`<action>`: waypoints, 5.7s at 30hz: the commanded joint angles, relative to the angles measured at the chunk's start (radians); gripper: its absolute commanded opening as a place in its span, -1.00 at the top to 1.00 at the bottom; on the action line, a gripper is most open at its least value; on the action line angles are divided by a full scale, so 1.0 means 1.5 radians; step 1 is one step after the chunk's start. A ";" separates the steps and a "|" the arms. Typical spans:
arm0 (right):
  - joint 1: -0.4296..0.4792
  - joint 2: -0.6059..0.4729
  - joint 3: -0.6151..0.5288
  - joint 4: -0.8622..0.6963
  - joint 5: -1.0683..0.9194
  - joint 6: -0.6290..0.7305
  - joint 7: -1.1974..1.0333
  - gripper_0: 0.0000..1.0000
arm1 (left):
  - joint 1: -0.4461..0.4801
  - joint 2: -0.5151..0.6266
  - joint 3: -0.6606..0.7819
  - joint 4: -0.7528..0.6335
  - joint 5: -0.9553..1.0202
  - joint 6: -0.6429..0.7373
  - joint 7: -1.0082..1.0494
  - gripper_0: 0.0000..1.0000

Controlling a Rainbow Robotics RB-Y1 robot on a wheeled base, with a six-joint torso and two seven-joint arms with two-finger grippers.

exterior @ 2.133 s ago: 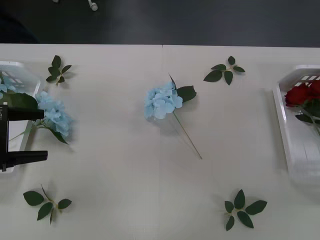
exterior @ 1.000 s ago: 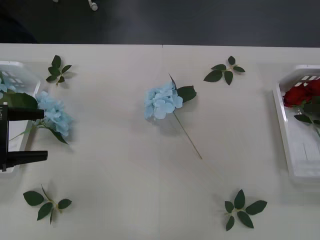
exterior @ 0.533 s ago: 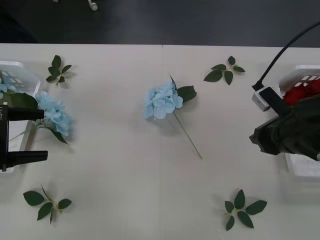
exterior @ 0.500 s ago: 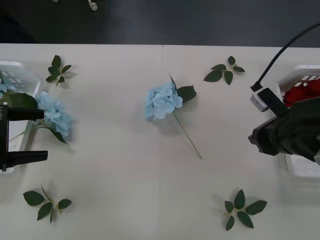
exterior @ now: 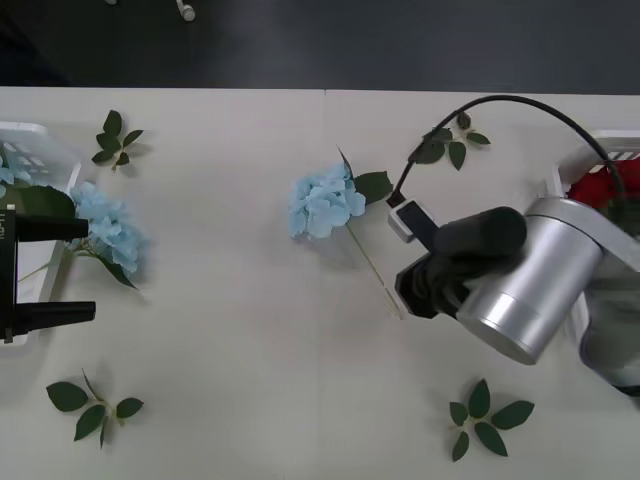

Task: Put the red flowers into the right box and the blue flowers into the left box

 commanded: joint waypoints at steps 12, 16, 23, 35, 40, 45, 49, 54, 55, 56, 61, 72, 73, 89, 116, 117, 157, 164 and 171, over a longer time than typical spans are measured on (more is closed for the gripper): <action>-0.116 0.170 -0.006 0.288 0.039 -0.108 0.058 -0.47 | -0.003 -0.001 0.010 -0.019 0.007 0.001 -0.035 -1.00; -0.124 0.181 0.004 0.339 0.049 -0.140 0.058 -0.47 | -0.003 -0.001 0.010 -0.019 0.007 0.001 -0.035 -1.00; -0.125 0.182 0.027 0.394 0.050 -0.203 0.054 -0.47 | -0.003 -0.001 0.010 -0.019 0.007 0.001 -0.035 -1.00; -0.122 0.170 0.034 0.400 0.027 -0.244 0.049 -0.50 | -0.003 -0.001 0.010 -0.019 0.007 0.001 -0.035 -1.00; -0.117 0.161 0.041 0.403 0.016 -0.279 0.046 -0.49 | -0.003 -0.001 0.010 -0.019 0.007 0.001 -0.035 -1.00; -0.108 0.155 0.045 0.403 0.017 -0.298 0.042 -0.50 | -0.003 -0.001 0.010 -0.019 0.007 0.001 -0.035 -1.00; -0.104 0.153 0.050 0.403 0.026 -0.302 0.039 -0.50 | -0.003 -0.001 0.010 -0.019 0.007 0.001 -0.035 -1.00; -0.101 0.148 0.058 0.403 0.034 -0.302 0.032 -0.49 | -0.003 -0.001 0.010 -0.019 0.007 0.001 -0.035 -1.00; -0.097 0.146 0.058 0.403 0.034 -0.301 0.030 -0.50 | -0.003 -0.001 0.010 -0.019 0.007 0.001 -0.035 -1.00; -0.096 0.146 0.058 0.403 0.035 -0.302 0.031 -0.50 | -0.003 -0.001 0.010 -0.019 0.007 0.001 -0.035 -1.00; -0.093 0.146 0.059 0.403 0.034 -0.301 0.027 -0.51 | -0.003 -0.001 0.010 -0.019 0.007 0.001 -0.035 -1.00; -0.089 0.145 0.066 0.403 0.053 -0.301 0.025 0.23 | -0.003 -0.001 0.010 -0.019 0.007 0.001 -0.035 -1.00; -0.089 0.146 0.068 0.403 0.057 -0.301 0.025 0.59 | -0.003 -0.001 0.010 -0.019 0.007 0.001 -0.035 -1.00; -0.089 0.138 0.068 0.388 0.068 -0.299 0.024 1.00 | -0.003 -0.001 0.010 -0.019 0.007 0.001 -0.035 -1.00; -0.079 -0.050 -0.311 -0.249 -0.405 0.171 0.036 1.00 | -0.003 -0.001 0.010 -0.019 0.007 0.001 -0.035 -1.00; -0.071 -0.065 -0.323 -0.264 -0.426 0.144 0.039 1.00 | -0.003 -0.001 0.010 -0.019 0.007 0.001 -0.035 -1.00; -0.003 -0.084 0.101 -0.066 -0.185 -0.841 0.187 1.00 | -0.062 -0.005 -0.111 0.241 0.096 0.005 -0.085 -1.00; -0.044 -0.058 0.143 -0.031 -0.183 -0.855 0.181 1.00 | -0.071 -0.020 -0.143 0.316 0.134 0.004 -0.085 -1.00; -0.084 -0.017 0.177 0.022 -0.186 -0.865 0.180 1.00 | -0.067 -0.061 -0.160 0.331 0.138 0.005 -0.085 -1.00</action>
